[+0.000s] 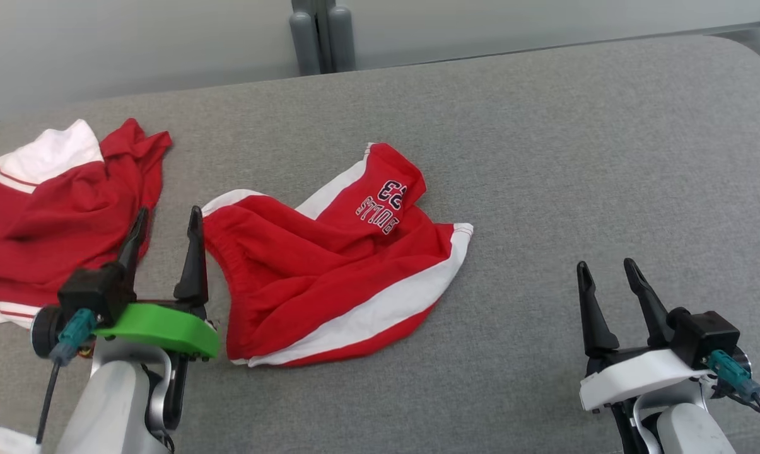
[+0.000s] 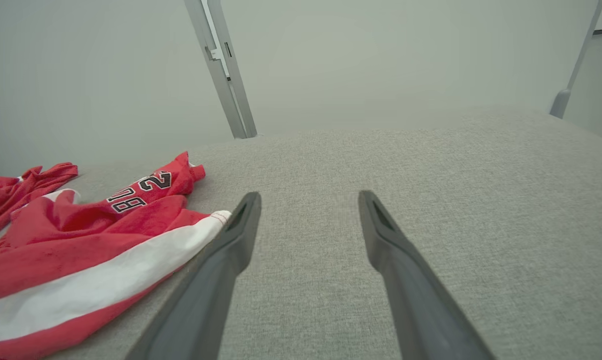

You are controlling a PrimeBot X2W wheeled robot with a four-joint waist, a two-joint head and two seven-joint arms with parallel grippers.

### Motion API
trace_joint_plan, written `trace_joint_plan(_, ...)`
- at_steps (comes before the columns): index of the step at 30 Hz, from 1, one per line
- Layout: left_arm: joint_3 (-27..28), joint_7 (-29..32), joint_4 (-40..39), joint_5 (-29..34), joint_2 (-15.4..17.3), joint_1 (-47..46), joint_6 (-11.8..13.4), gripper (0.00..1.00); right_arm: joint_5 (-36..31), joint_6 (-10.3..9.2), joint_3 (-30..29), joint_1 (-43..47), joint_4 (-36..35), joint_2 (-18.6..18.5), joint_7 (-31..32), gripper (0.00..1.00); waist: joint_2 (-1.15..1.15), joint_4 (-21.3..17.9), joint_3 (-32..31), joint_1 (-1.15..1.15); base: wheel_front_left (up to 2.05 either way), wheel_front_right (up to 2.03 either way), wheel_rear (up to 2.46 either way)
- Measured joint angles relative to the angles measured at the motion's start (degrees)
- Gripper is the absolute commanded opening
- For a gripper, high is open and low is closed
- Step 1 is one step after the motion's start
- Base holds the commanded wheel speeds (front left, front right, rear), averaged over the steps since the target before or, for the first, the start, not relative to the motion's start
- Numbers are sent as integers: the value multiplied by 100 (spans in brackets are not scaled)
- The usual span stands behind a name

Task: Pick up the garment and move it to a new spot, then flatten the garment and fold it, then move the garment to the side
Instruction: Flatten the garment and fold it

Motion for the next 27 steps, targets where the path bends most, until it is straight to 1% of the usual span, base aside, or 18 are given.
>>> trace_joint_plan(6,330,-1,-799,325,-236,842,-64,100,-44,-1,219,-335,291,-148,0,100,0,356,-131,1,0,0,0)
trace_joint_plan(12,599,-1,-1228,583,-420,1381,-129,100,-65,0,464,-794,730,-355,114,100,0,744,-191,1,0,0,0)
trace_joint_plan(17,721,-1,-1403,689,-556,1501,-213,100,-160,0,626,-1255,1307,-514,402,100,0,1061,-174,0,0,0,0)
trace_joint_plan(23,748,-1,-1504,855,-727,1508,-332,100,-215,0,735,-1801,2185,-675,539,100,0,1398,-46,1,0,0,0)
trace_joint_plan(27,739,-1,-1506,907,-820,1473,-382,100,-233,0,762,-2075,2776,-764,545,100,0,1547,99,0,0,0,0)
